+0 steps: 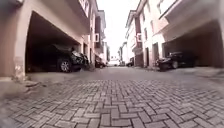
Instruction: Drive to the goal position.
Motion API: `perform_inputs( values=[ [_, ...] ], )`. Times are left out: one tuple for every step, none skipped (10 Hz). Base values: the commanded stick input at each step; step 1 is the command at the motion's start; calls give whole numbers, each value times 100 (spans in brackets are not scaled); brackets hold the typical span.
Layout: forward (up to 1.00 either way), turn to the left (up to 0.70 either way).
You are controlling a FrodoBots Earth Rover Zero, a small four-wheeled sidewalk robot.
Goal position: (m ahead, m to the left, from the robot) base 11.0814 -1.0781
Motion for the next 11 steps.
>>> perform_inputs(
  values=[
    [70,0],
    [70,-35],
    [70,-35],
    [70,-35],
    [70,-18],
    [70,0],
    [70,0],
    [70,0],
    [70,0],
    [70,0],
    [70,0]
  ],
)
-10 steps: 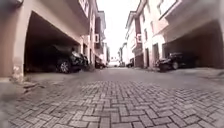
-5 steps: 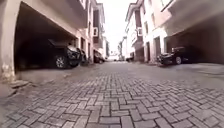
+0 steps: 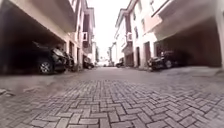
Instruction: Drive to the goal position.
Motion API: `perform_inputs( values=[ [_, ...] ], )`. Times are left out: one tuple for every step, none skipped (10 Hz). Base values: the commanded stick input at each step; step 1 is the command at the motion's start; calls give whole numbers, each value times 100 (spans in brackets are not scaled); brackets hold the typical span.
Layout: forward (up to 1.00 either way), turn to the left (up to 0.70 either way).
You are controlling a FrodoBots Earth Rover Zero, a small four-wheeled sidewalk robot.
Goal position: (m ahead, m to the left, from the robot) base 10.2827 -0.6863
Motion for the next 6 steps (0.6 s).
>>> perform_inputs(
  values=[
    [70,0],
    [70,0],
    [70,0],
    [70,0],
    [70,0],
    [70,0]
  ],
)
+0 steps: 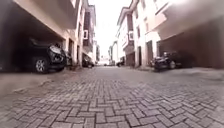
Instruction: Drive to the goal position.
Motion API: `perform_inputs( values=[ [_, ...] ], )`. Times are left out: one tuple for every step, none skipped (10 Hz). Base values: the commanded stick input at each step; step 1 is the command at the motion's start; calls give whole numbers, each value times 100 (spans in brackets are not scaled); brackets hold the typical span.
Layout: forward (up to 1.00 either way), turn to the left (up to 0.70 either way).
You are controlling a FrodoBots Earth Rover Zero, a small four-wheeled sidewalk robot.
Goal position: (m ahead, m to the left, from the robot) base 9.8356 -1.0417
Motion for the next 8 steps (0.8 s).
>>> perform_inputs(
  values=[
    [70,0],
    [70,0],
    [70,0],
    [70,0],
    [70,0],
    [70,0],
    [70,0],
    [70,0]
  ],
)
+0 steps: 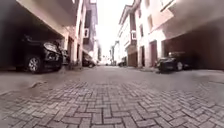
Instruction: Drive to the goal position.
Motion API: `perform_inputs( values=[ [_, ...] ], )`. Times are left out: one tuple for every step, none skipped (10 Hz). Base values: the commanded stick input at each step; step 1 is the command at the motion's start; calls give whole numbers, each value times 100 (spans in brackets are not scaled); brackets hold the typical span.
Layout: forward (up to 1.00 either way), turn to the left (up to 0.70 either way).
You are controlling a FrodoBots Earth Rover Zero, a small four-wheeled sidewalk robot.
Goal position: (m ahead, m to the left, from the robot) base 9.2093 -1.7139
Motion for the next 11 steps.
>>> perform_inputs(
  values=[
    [70,0],
    [70,0],
    [70,0],
    [70,0],
    [70,0],
    [70,0],
    [70,0],
    [70,0],
    [70,0],
    [70,0],
    [70,0]
  ],
)
